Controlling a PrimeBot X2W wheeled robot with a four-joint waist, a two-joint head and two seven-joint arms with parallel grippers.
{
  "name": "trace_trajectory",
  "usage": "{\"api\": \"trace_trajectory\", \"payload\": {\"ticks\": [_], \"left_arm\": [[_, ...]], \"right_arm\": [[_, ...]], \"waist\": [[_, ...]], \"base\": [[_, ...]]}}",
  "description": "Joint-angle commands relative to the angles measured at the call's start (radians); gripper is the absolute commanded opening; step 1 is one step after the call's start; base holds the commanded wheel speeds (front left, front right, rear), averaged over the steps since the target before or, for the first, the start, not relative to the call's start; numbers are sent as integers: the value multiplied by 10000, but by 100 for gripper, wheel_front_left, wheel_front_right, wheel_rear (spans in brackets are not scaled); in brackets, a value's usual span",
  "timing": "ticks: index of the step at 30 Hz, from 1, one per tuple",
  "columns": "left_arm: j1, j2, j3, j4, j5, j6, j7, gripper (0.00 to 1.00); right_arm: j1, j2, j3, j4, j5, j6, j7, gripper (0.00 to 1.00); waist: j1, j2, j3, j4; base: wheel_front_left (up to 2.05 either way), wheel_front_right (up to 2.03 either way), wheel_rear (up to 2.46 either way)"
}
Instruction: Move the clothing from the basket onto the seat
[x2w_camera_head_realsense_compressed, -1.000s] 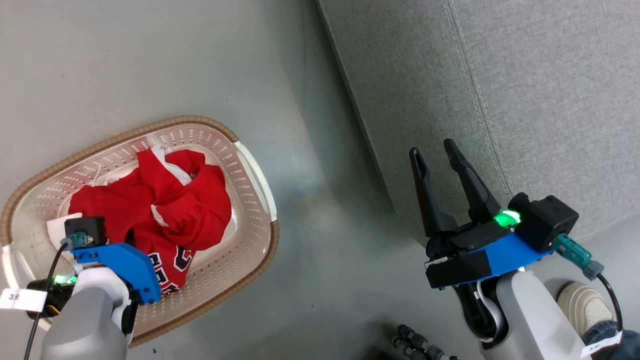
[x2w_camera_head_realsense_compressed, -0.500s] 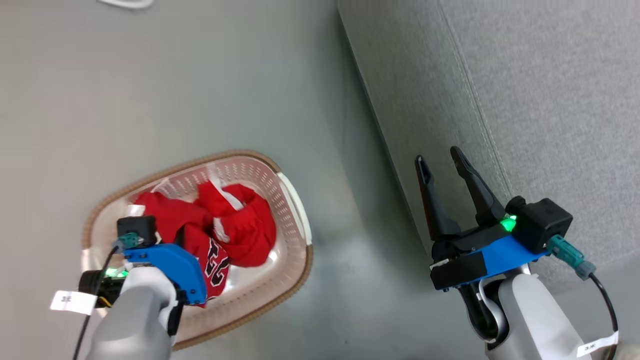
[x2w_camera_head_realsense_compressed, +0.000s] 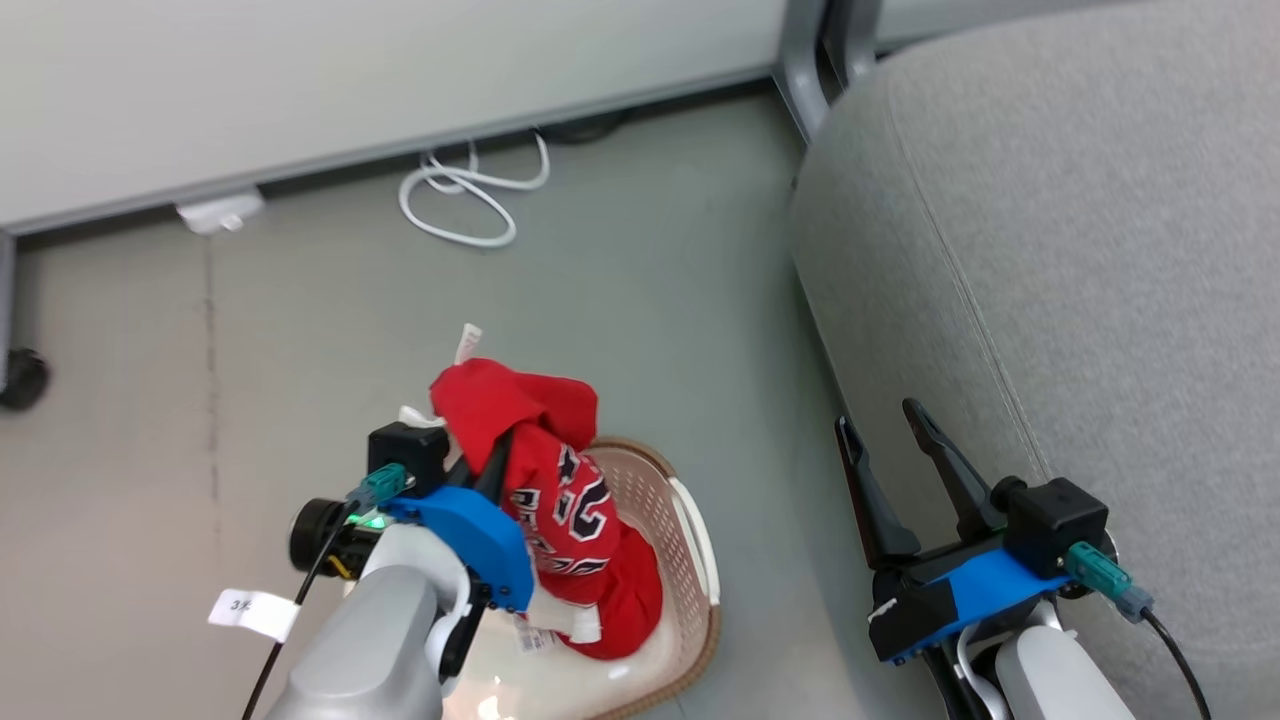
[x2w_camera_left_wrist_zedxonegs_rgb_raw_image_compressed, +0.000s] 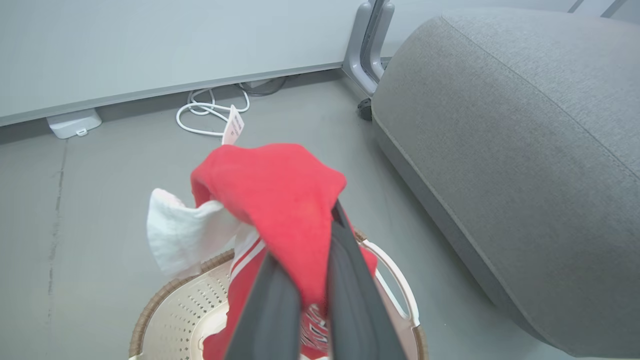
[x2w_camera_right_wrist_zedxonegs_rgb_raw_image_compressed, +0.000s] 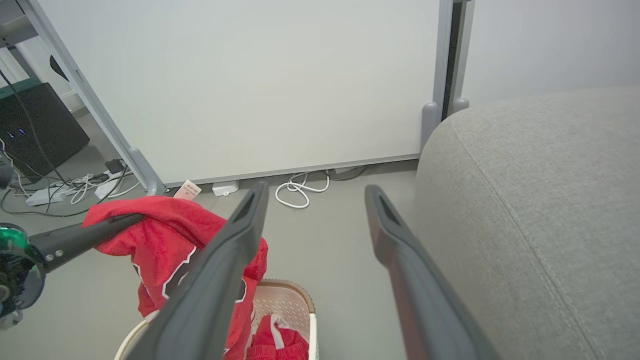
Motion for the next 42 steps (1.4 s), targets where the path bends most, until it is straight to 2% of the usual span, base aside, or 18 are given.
{"api": "trace_trajectory", "payload": {"ticks": [1,12,20,31,42], "left_arm": [[9,-5,-135,-203,-77,-78,45,0],[-687,100,-1194,-2130,-574,-79,708,0],[-1420,23,-1740,-2964,-591,-78,1239,0],[-2246,-178,-2589,-3753,-946,-49,1551,0],[-2413,-245,-3107,-3717,-1249,-11,1530,0]], "right_arm": [[121,-35,10,34,-46,5,12,100],[674,-33,84,-79,-137,5,390,100],[1006,-33,148,-265,-228,5,616,100],[1257,-33,223,-500,-279,5,863,100],[1332,-33,277,-670,-325,5,996,100]], "waist": [[3,0,-694,554],[3,0,-1690,1008],[3,0,-2062,1187],[3,0,-2311,1221],[3,0,-2412,1161]], "base": [[0,0,0],[0,0,0],[0,0,0],[0,0,0],[0,0,0]]}}
